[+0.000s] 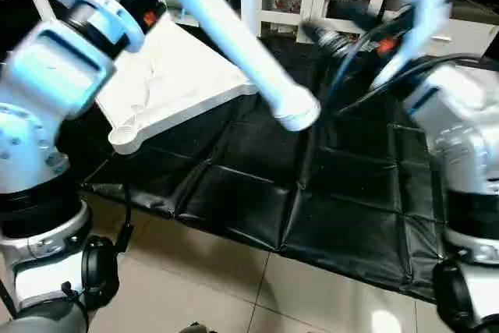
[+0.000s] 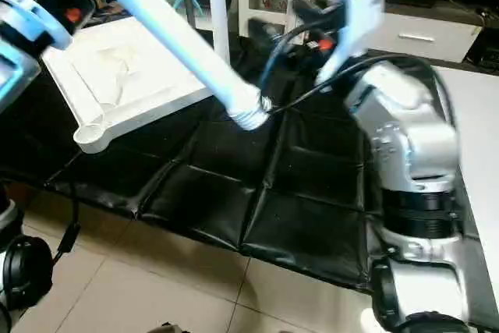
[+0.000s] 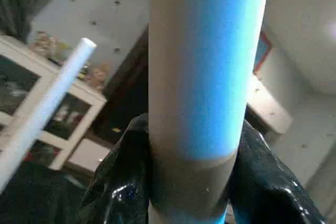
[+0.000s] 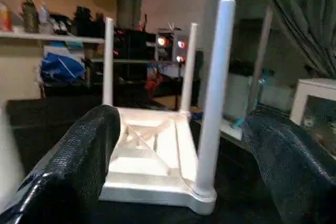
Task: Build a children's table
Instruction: Pick table leg
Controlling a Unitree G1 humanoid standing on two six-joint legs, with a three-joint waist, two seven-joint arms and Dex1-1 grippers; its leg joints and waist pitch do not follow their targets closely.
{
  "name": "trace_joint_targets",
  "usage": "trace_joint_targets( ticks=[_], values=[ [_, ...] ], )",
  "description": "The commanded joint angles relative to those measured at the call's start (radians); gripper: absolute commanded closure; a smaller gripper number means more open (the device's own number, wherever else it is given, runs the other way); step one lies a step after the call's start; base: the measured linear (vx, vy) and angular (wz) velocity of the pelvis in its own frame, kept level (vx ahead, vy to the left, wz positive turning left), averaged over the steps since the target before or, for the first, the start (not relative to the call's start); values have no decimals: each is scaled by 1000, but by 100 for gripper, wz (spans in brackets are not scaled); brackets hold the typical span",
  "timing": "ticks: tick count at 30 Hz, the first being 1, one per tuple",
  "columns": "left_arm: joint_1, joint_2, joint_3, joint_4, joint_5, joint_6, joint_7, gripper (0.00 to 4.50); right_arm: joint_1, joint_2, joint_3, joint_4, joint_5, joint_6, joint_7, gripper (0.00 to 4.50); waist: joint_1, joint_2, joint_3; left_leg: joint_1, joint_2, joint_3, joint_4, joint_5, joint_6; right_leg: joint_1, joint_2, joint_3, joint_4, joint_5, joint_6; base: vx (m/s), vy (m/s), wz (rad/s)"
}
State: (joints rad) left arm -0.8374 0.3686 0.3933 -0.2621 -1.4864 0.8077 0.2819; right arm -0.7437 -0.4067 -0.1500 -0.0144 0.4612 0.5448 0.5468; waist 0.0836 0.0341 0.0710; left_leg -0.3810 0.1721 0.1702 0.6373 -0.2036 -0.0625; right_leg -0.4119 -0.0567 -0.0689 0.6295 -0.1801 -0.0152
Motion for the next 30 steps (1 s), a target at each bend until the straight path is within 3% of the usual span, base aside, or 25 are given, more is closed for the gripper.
trace_joint_targets(
  ticks=[1, 3, 4, 6, 9, 14, 17, 19, 21, 30],
  values=[
    [-23, 17, 18, -32, -79, -6, 47, 284, 19, -15, -37, -18, 22, 41, -5, 42, -7, -3, -51, 5, 29, -16, -74, -122, -17, 53, -55, 52, -74, -218, -139, 0, 0, 0],
    [-24, 19, 20, -40, -114, -10, 69, 284, 25, -15, -58, -28, 46, 65, -12, 42, -9, -3, -50, 3, 29, -15, -74, -117, -12, 53, -55, 51, -73, -211, -145, 0, 0, 0],
    [-25, 18, 20, -43, -133, -12, 75, 284, 27, -18, -66, -32, 56, 74, -11, 42, -13, -10, -36, 1, 28, -15, -78, -134, -7, 48, -55, 51, -79, -249, -141, 0, 0, 0],
    [-22, 21, 21, -50, -164, -16, 82, 284, 31, -23, -76, -32, 71, 86, -7, 42, -16, -10, -35, 3, 29, -16, -77, -138, -7, 49, -56, 50, -79, -280, -134, 0, 0, 0],
    [-15, 27, 20, -58, -192, -20, 93, 284, 34, -29, -83, -29, 81, 94, -2, 42, -24, -11, -22, 0, 30, -17, -80, -119, -8, 48, -58, 52, -80, -275, -134, 0, 0, 0],
    [4, 52, 17, -80, -280, -43, 134, 284, 27, -12, -142, -19, 149, 146, -20, 42, -30, -14, -11, -2, 30, -16, -81, -76, 2, 50, -58, 54, -75, -194, -171, 0, 0, 0],
    [3, 59, 21, -81, -297, -46, 133, 284, 28, -13, -147, -19, 159, 154, -21, 42, -31, -14, -12, -4, 29, -14, -78, -8, 18, 51, -56, 55, -67, -106, -194, 0, 0, 0],
    [3, 63, 22, -81, -307, -47, 133, 284, 26, -11, -153, -20, 170, 161, -24, 42, -30, -14, -16, -8, 28, -13, -74, 56, 38, 52, -54, 56, -56, 3, -220, 0, 0, 0],
    [3, 73, 17, -78, -320, -53, 136, 284, 20, -12, -158, -20, 188, 172, -27, 42, -30, -12, -14, -9, 29, -12, -73, 55, 50, 52, -55, 56, -55, 27, -235, 0, 0, 0],
    [26, 97, -4, -95, -350, -73, 137, 284, 8, -5, -163, -51, 244, 209, -28, 42, -32, -13, -5, -4, 35, -10, -82, -14, 14, 52, -61, 59, -67, -93, -211, 0, 0, 0]
  ],
)
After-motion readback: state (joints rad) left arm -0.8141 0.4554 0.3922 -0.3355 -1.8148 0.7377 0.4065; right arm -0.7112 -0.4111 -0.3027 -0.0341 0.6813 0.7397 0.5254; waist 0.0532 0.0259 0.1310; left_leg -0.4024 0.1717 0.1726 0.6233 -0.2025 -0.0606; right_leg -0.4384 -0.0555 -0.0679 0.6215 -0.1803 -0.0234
